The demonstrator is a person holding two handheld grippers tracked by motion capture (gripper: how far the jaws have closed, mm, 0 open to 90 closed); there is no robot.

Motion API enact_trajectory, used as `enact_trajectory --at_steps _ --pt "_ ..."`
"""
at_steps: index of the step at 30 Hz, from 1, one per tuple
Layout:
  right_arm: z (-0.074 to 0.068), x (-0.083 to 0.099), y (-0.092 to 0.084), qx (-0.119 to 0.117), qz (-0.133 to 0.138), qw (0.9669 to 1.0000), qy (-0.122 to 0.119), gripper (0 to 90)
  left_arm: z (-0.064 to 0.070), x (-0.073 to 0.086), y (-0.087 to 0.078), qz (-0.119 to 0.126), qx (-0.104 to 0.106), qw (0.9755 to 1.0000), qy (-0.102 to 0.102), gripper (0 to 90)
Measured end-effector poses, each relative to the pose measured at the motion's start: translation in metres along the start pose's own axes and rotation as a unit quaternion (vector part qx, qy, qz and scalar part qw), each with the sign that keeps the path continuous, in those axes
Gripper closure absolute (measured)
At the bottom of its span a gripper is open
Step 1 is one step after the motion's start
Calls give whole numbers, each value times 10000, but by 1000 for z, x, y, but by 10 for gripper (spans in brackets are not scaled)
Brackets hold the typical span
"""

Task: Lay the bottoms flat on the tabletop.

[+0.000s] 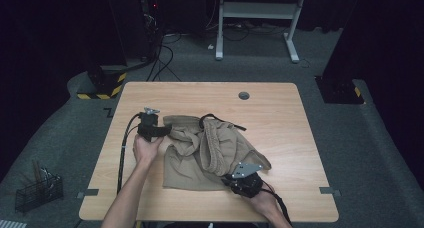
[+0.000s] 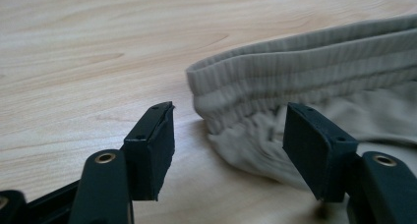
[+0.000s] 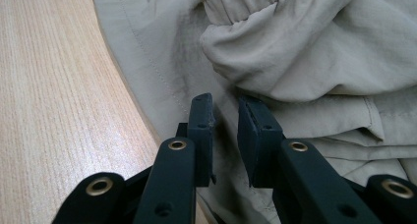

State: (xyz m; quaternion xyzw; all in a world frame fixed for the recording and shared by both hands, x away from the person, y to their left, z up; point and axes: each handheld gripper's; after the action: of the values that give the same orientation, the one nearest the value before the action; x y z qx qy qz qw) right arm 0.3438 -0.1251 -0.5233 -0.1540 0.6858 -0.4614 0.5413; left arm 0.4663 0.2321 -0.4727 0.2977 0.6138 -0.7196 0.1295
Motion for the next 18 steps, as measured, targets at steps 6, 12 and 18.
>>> enact_trajectory --at_steps 6,12,18 --pt "0 0 0 1 0 10000 22 744 12 13 -23 140 321 9992 168 344" --pt "1 0 0 82 2 9999 90 690 39 39 -30 150 675 9968 391 350" --pt "0 0 -1 66 45 9999 110 604 59 69 -19 89 592 9971 480 344"
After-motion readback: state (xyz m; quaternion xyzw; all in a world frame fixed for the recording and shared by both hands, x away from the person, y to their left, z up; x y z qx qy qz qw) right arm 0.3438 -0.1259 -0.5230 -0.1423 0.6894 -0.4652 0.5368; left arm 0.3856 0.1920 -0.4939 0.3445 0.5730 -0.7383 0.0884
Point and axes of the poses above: each handheld gripper's, and its own axes: y roughly forward along the jaws, x roughly out of its underside, z roughly to its right, and after that the axes turned 11 degrees about -z, right-handed
